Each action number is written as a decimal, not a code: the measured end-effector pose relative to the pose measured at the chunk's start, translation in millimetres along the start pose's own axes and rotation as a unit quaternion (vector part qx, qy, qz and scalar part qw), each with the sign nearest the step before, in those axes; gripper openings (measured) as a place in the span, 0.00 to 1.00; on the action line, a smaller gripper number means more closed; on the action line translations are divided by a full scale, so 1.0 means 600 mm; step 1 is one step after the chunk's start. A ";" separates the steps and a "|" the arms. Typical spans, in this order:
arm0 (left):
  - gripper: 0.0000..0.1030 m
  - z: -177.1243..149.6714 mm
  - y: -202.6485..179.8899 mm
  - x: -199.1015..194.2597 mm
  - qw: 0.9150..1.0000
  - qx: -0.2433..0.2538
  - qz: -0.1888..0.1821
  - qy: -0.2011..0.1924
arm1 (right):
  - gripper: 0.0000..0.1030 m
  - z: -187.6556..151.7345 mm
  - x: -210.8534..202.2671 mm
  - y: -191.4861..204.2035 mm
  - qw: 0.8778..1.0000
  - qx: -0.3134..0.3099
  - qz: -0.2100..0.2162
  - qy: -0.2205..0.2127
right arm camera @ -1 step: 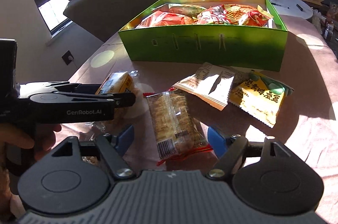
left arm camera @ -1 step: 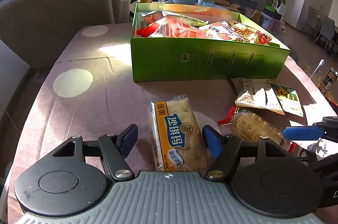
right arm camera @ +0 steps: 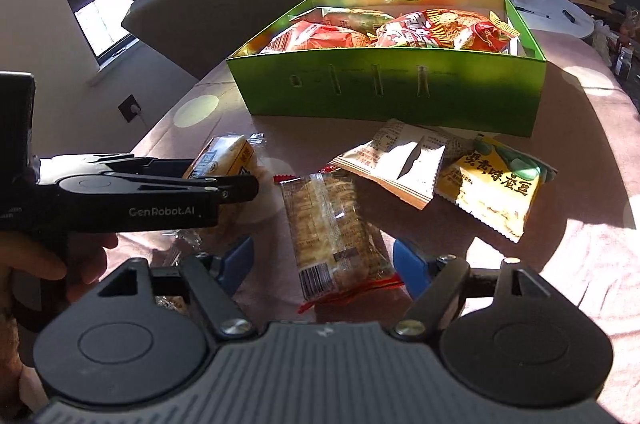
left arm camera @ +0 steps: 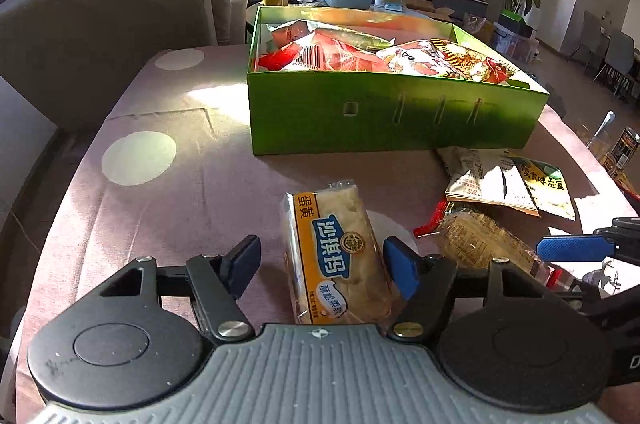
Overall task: Organize snacks
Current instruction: 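Grasp the clear cracker packet with the right gripper while the left grasps the yellow sachima packet, then carry the sachima packet left and the cracker packet right over the green box, then open both grippers to drop the two packets into the box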
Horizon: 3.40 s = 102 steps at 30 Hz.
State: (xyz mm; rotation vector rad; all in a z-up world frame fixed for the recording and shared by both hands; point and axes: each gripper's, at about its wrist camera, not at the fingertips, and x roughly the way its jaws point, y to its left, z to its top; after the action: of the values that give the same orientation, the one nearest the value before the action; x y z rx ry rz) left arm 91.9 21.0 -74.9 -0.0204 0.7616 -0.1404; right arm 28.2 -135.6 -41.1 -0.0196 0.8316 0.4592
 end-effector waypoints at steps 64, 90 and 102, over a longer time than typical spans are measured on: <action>0.40 0.118 -0.081 -0.057 0.991 0.058 -0.055 -0.105 | 0.62 0.119 -0.073 -0.049 0.988 0.032 -0.006 -0.149; 0.40 0.275 -0.117 0.120 0.994 0.048 -0.041 -0.084 | 0.62 0.228 0.022 -0.197 0.978 0.145 -0.036 -0.145; 0.60 0.309 -0.119 0.190 0.997 0.005 -0.025 -0.071 | 0.62 0.263 0.070 -0.210 0.973 0.163 -0.064 -0.152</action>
State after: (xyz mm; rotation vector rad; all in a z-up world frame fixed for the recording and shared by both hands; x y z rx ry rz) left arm 292.5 -71.2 -14.0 -0.0387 0.6186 -0.1881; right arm 214.7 -202.6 15.5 0.2929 0.5918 0.1924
